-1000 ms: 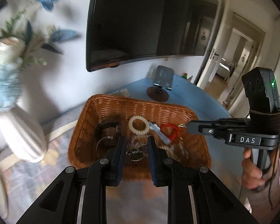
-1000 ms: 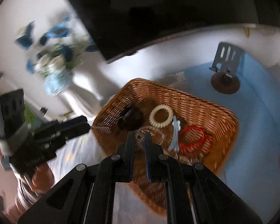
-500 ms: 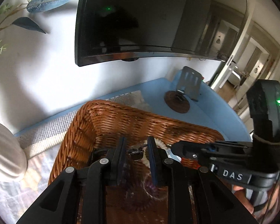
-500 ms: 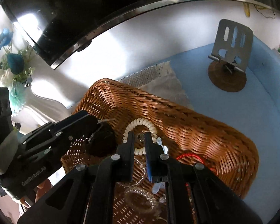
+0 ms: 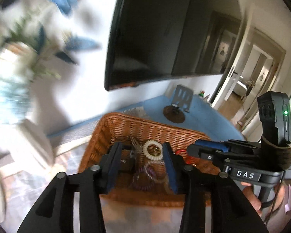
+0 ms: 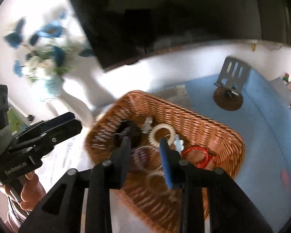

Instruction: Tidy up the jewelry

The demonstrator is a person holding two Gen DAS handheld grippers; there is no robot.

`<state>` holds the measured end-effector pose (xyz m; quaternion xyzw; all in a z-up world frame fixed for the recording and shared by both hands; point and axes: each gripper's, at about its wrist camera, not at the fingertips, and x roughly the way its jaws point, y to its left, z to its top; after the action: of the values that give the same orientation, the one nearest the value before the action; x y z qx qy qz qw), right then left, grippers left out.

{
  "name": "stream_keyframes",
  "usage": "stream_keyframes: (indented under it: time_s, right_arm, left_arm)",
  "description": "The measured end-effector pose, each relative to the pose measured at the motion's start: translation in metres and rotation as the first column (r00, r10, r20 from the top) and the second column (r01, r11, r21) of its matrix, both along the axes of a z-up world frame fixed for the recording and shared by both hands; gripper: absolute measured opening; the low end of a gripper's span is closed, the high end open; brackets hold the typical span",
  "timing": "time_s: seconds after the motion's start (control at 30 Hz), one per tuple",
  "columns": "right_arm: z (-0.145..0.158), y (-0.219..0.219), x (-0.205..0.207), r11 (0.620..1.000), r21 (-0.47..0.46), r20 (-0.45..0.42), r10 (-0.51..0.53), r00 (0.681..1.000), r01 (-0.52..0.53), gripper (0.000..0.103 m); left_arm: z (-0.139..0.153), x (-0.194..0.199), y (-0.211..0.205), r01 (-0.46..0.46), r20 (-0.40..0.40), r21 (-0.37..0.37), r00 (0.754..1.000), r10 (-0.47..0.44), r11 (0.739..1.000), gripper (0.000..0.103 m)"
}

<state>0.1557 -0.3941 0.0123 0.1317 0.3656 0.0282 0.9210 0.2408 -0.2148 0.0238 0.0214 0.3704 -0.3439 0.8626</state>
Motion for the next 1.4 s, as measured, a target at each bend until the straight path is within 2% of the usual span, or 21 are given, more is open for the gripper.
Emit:
stream_keyframes:
  time_s: [0.03, 0.1, 0.23, 0.37, 0.5, 0.63, 0.73, 0.93, 1.4]
  right_arm:
    - [0.007, 0.007, -0.012, 1.000, -0.003, 0.021, 0.004, 1.000, -0.004, 0.035]
    - [0.017, 0.019, -0.034, 1.000, -0.017, 0.056, 0.002, 0.998, -0.001, 0.038]
    - [0.031, 0.054, -0.077, 0.997, -0.077, 0.117, -0.008, 0.993, 0.017, 0.054]
    - [0.033, 0.081, -0.110, 0.990, -0.131, 0.162, -0.034, 0.986, 0.056, 0.058]
    - [0.033, 0.094, -0.140, 0.984, -0.132, 0.182, -0.094, 0.979, 0.119, 0.066]
    - [0.028, 0.095, -0.166, 0.968, -0.134, 0.208, -0.179, 0.961, 0.210, 0.074]
    - [0.022, 0.095, -0.176, 0.958, -0.136, 0.191, -0.223, 0.956, 0.251, 0.074]
    - [0.021, 0.100, -0.193, 0.935, -0.183, 0.186, -0.270, 0.945, 0.303, 0.074]
    - [0.019, 0.106, -0.194, 0.937, -0.186, 0.173, -0.264, 0.949, 0.295, 0.074]
  left_arm:
    - [0.006, -0.009, 0.008, -0.002, 0.017, -0.006, 1.000, 0.002, 1.000, 0.056]
    - [0.021, -0.034, 0.028, -0.006, 0.058, -0.019, 0.998, 0.007, 1.000, 0.060]
    - [0.041, -0.075, 0.067, -0.008, 0.084, -0.051, 0.996, 0.012, 0.999, 0.074]
    - [0.054, -0.109, 0.094, -0.036, 0.123, -0.070, 0.991, 0.045, 0.997, 0.075]
    - [0.062, -0.145, 0.106, -0.116, 0.192, -0.001, 0.975, 0.114, 0.993, 0.075]
    - [0.063, -0.175, 0.114, -0.177, 0.254, 0.033, 0.953, 0.163, 0.984, 0.075]
    - [0.057, -0.191, 0.111, -0.230, 0.302, 0.055, 0.931, 0.204, 0.972, 0.075]
    - [0.045, -0.216, 0.101, -0.261, 0.338, 0.146, 0.920, 0.199, 0.954, 0.075]
    - [0.038, -0.225, 0.104, -0.277, 0.318, 0.147, 0.922, 0.220, 0.950, 0.075]
